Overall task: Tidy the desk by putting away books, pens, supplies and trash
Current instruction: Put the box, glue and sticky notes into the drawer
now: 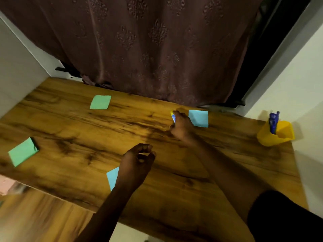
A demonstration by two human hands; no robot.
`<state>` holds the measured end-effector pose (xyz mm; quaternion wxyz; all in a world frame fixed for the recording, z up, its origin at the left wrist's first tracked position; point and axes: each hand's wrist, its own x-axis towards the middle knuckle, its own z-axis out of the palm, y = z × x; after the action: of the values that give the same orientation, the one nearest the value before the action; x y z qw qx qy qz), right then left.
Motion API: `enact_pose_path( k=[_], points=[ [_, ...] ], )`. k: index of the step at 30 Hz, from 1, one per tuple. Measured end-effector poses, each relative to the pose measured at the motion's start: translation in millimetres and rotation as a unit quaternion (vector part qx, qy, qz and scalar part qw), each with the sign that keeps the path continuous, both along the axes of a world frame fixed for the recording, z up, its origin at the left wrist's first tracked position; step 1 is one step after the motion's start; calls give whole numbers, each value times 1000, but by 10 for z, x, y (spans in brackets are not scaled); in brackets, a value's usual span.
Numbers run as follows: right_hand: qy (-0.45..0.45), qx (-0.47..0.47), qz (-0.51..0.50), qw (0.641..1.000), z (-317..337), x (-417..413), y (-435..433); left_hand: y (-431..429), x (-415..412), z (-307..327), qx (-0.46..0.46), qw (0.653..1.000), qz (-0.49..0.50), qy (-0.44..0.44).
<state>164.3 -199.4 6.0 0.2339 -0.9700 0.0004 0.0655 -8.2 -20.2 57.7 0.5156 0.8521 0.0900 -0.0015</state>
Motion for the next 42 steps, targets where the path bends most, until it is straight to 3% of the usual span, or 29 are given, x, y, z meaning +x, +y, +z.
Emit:
enact_pose_path(
  k=[7, 11, 17, 25, 33, 42],
  points=[
    [16, -86, 27, 996, -297, 374, 49, 102, -78, 45, -4, 999, 37, 3],
    [-24, -97, 28, 995, -335, 375, 87, 212, -168, 26, 10, 999, 44, 5],
    [-14, 175, -1, 985, -181, 4, 433, 375, -315, 80, -12, 997, 78, 12],
    [117, 445, 19, 888, 236, -1106, 1145, 884, -776, 117, -21, 991, 133, 11],
    [226, 539, 17, 811, 467, -2355, 2075, 1670, -1755, 189, -52, 985, 162, -4],
    [265, 547, 47, 793, 431, -3832, 3304, 2818, -3066, 69, -51, 988, 147, -15]
  ],
)
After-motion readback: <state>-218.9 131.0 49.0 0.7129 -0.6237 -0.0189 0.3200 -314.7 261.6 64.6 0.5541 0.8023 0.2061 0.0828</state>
